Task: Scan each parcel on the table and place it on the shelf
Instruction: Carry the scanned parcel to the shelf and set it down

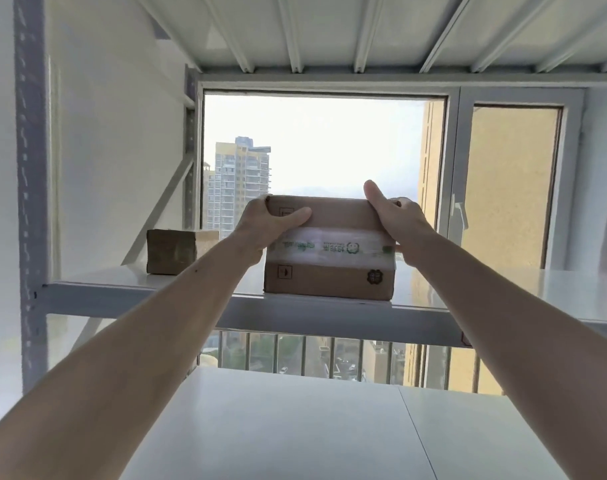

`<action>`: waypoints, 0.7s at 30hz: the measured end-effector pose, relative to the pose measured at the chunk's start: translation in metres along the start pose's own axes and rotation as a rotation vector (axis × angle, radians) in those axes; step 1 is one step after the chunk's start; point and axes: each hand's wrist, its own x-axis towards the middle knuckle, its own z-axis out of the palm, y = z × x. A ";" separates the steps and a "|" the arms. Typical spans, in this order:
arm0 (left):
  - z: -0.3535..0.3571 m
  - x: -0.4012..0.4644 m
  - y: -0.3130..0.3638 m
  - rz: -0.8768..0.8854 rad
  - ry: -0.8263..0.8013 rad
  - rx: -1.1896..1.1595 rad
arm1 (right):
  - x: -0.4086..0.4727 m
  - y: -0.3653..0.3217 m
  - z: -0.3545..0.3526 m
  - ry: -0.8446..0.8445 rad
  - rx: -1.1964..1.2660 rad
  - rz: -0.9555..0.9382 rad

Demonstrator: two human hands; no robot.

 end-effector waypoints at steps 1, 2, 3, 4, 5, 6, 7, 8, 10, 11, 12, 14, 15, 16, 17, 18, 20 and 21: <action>0.000 0.002 -0.005 0.006 0.008 0.009 | 0.001 0.004 0.002 -0.004 0.008 -0.011; 0.001 0.003 -0.010 0.017 0.013 0.013 | 0.000 0.007 0.003 -0.009 0.015 -0.026; 0.001 0.004 -0.014 0.031 0.014 0.012 | -0.001 0.010 0.005 -0.011 0.019 -0.043; 0.001 0.005 -0.018 0.044 0.012 0.008 | -0.002 0.013 0.006 -0.012 0.026 -0.065; 0.001 0.005 -0.021 0.058 0.004 0.007 | -0.002 0.016 0.007 -0.008 0.031 -0.086; 0.002 0.003 -0.024 0.073 -0.007 0.016 | -0.003 0.021 0.007 -0.008 0.033 -0.106; 0.002 0.001 -0.027 0.090 -0.017 0.032 | -0.006 0.025 0.007 -0.019 0.041 -0.128; 0.002 -0.001 -0.031 0.107 -0.029 0.047 | -0.008 0.030 0.006 -0.037 0.039 -0.150; 0.001 -0.007 -0.040 0.127 -0.055 0.051 | -0.012 0.044 0.004 -0.079 0.008 -0.183; 0.000 -0.010 -0.045 0.129 -0.061 0.055 | -0.015 0.050 0.004 -0.092 -0.006 -0.184; -0.001 -0.012 -0.049 0.120 -0.062 0.058 | -0.017 0.055 0.004 -0.101 -0.012 -0.178; -0.004 -0.012 -0.054 0.089 -0.084 0.073 | -0.017 0.062 0.005 -0.116 -0.024 -0.171; -0.005 -0.011 -0.055 0.071 -0.114 0.075 | -0.014 0.064 0.005 -0.130 -0.038 -0.174; -0.006 -0.010 -0.057 0.052 -0.146 0.077 | -0.010 0.065 0.004 -0.142 -0.053 -0.176; -0.007 -0.008 -0.059 0.039 -0.169 0.087 | -0.008 0.065 0.003 -0.152 -0.068 -0.174; -0.008 -0.006 -0.060 0.034 -0.179 0.103 | -0.005 0.067 0.003 -0.161 -0.087 -0.169; -0.010 -0.001 -0.061 0.015 -0.187 0.112 | 0.002 0.070 0.003 -0.165 -0.098 -0.160; -0.010 0.002 -0.061 0.004 -0.188 0.117 | 0.004 0.071 0.003 -0.161 -0.098 -0.157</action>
